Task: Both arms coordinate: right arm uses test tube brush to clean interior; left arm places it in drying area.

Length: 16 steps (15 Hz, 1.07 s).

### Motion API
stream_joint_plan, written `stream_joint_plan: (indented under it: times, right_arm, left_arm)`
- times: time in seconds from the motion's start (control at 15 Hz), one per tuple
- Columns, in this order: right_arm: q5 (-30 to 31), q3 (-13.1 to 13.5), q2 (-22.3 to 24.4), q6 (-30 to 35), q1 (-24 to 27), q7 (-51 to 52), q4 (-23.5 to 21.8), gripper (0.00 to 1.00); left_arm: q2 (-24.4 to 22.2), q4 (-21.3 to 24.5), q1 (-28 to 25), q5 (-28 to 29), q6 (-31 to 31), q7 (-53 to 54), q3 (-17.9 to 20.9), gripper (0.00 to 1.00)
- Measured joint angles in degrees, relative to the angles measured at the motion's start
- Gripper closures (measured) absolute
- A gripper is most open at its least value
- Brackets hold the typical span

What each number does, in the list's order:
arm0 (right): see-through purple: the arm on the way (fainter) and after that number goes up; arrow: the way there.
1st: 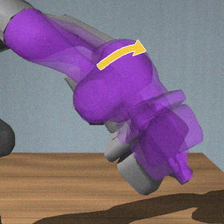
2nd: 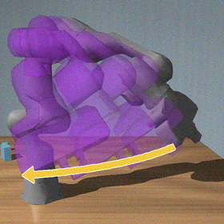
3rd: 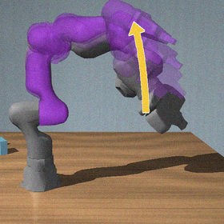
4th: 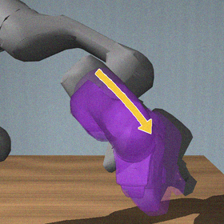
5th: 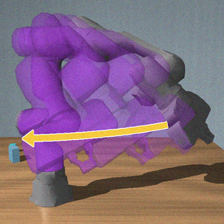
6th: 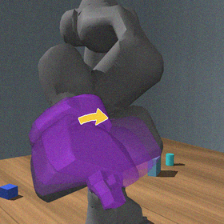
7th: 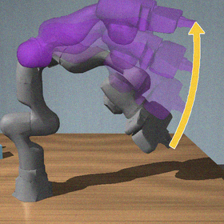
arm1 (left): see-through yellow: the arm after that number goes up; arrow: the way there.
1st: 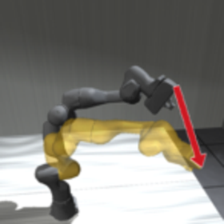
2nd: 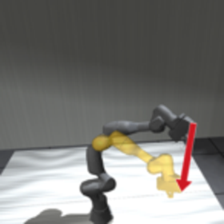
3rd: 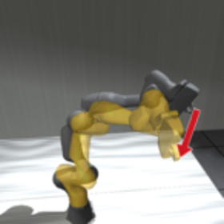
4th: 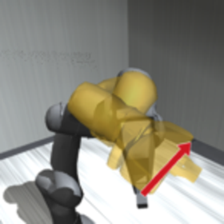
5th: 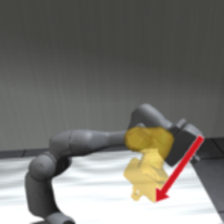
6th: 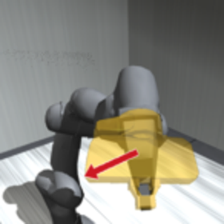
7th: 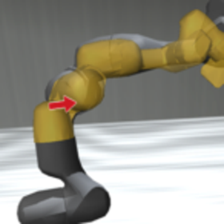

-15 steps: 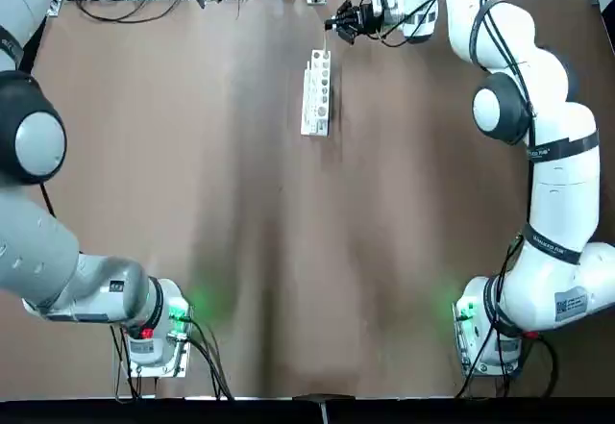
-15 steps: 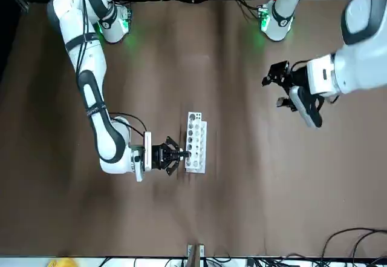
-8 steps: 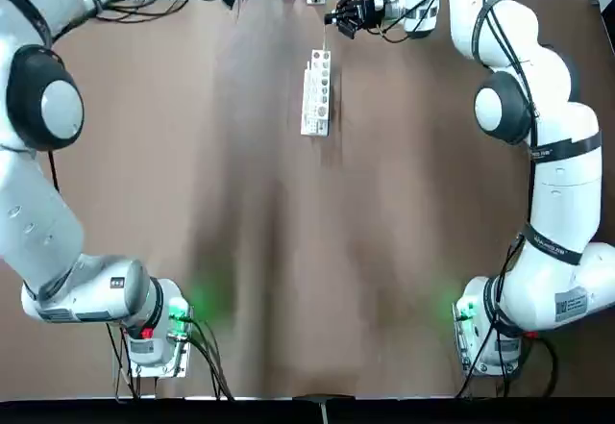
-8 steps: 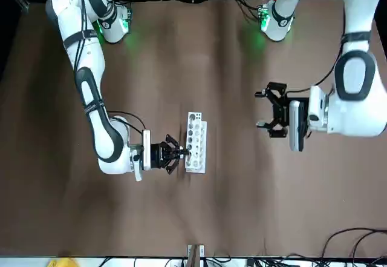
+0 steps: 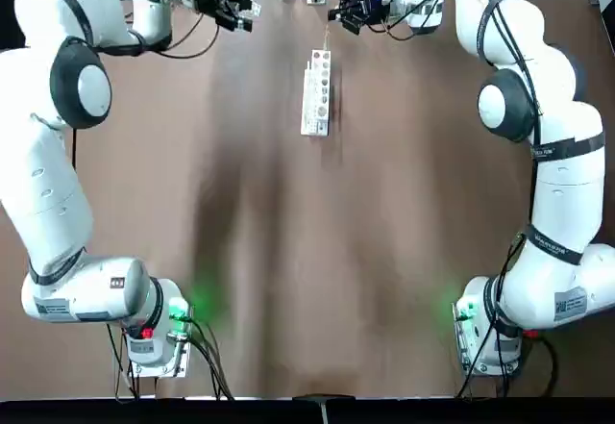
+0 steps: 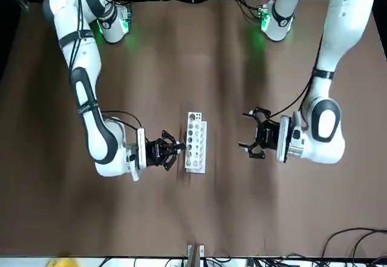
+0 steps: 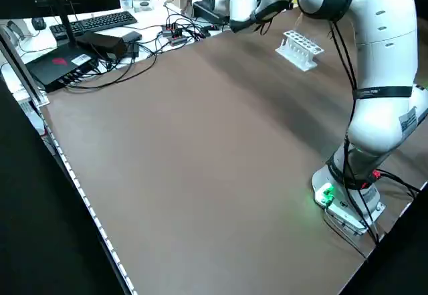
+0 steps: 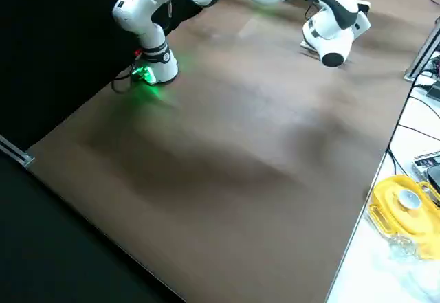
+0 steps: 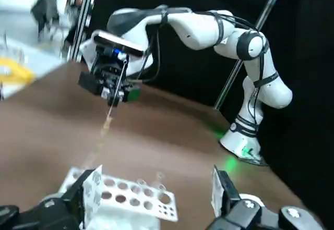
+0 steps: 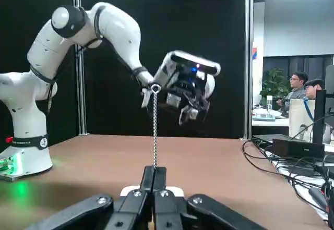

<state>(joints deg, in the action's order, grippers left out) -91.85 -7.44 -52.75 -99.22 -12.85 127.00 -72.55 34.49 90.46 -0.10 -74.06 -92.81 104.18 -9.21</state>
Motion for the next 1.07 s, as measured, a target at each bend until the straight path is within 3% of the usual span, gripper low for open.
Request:
stream_joint_plan:
  times: [0.13,0.27,0.53,0.73,1.07]
  right_arm:
    - [0.0,0.0,0.6,0.3,0.0,-0.4,0.3,0.97]
    - [0.0,-0.1,1.1,0.3,0.0,-0.5,0.3,0.97]
    - [0.0,-0.2,1.6,0.3,0.0,-0.5,0.7,0.97]
    - [0.0,-0.2,1.6,0.3,0.0,-0.6,1.5,0.97]
    - [-0.1,-0.2,2.1,0.3,0.2,-2.9,3.2,0.97]
  left_arm:
    - [3.9,-0.1,1.6,-7.3,-1.3,9.5,0.0,0.00]
    - [6.0,-0.7,3.0,-11.9,-4.4,11.9,0.0,0.00]
    - [10.5,-4.9,6.6,-14.8,-10.2,16.9,-0.1,0.00]
    - [14.0,-8.0,9.4,-20.3,-14.5,21.7,-0.1,0.00]
    - [20.2,-13.7,13.1,-22.5,-19.6,24.5,0.1,0.00]
